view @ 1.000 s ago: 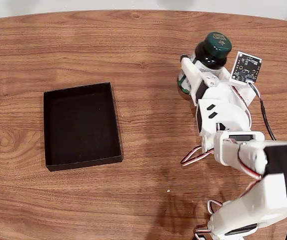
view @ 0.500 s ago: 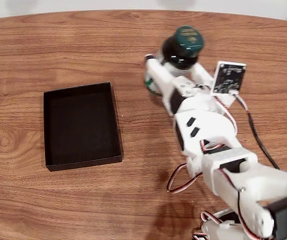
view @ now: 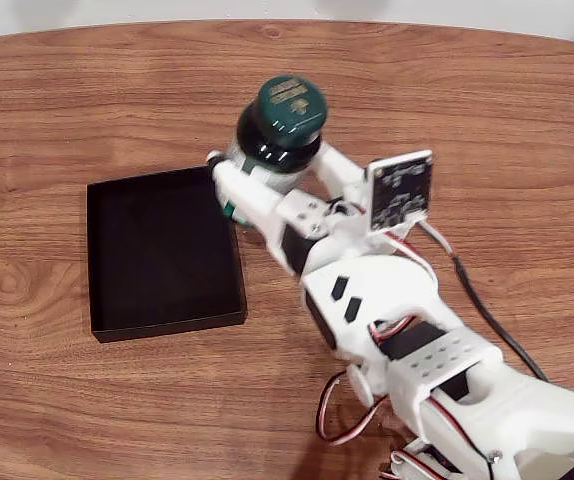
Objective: Pick up the pill bottle and place it in the black box.
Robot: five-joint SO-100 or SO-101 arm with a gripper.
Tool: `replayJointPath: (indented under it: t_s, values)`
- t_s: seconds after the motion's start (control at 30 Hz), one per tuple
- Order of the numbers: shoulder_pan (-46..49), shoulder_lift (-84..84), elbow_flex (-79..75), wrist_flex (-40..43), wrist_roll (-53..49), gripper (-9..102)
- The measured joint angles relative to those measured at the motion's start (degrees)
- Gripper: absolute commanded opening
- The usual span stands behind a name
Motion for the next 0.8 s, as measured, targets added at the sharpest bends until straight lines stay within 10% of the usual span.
replayJointPath:
  t_s: [0.8]
  values:
    - [-17.49, -20.57, -4.39, -18.54, 8.96, 13]
